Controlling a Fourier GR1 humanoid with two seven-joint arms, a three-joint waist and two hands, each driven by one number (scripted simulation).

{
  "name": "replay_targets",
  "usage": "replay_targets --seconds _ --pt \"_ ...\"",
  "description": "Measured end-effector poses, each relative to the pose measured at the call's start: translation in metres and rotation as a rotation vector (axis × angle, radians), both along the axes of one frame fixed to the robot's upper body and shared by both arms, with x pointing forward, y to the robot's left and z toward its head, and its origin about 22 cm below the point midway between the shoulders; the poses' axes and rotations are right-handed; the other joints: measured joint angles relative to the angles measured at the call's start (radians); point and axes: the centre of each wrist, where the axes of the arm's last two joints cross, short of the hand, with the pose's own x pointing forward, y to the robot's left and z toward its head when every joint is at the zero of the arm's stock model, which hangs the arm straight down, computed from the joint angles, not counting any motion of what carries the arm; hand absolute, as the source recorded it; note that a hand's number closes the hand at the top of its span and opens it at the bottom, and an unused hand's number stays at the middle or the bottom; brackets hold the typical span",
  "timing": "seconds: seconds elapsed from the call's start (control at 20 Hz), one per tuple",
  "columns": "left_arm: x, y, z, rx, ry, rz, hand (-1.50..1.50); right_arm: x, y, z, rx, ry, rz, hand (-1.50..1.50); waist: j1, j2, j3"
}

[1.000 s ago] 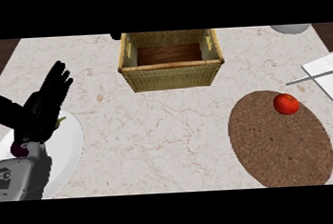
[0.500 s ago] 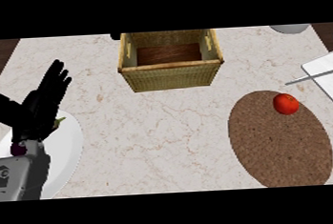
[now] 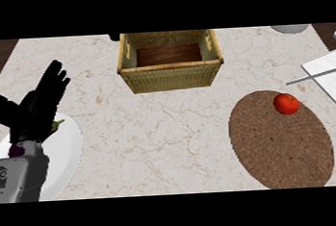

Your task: Pick the lemon from the placemat and place it in the tiered shelf

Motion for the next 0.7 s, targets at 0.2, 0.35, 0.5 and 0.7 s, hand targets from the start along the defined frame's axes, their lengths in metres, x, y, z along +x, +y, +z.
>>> replay_targets --seconds 0.2,0.35,0.5,0.7 --pt "-0.005 0.007 -0.001 -0.004 0.003 0.009 0.0 -0.041 -0.019 0.008 0.026 -0.016 0.046 -1.5 -0.007 -0.001 0.001" --pt "-0.006 0.008 0.001 -0.003 0.0 0.016 0.0 -0.066 -0.027 0.009 0.051 -0.035 0.089 -1.5 -0.012 -0.003 0.002" --pt "-0.01 0.013 -0.003 -0.005 0.01 0.019 0.0 -0.085 -0.031 0.011 0.027 -0.026 0.081 -1.5 -0.018 -0.004 0.003" --pt "-0.011 0.011 -0.005 -0.006 0.008 0.023 0.0 -0.096 -0.031 0.012 -0.043 -0.015 0.075 -1.5 -0.022 -0.005 0.003"
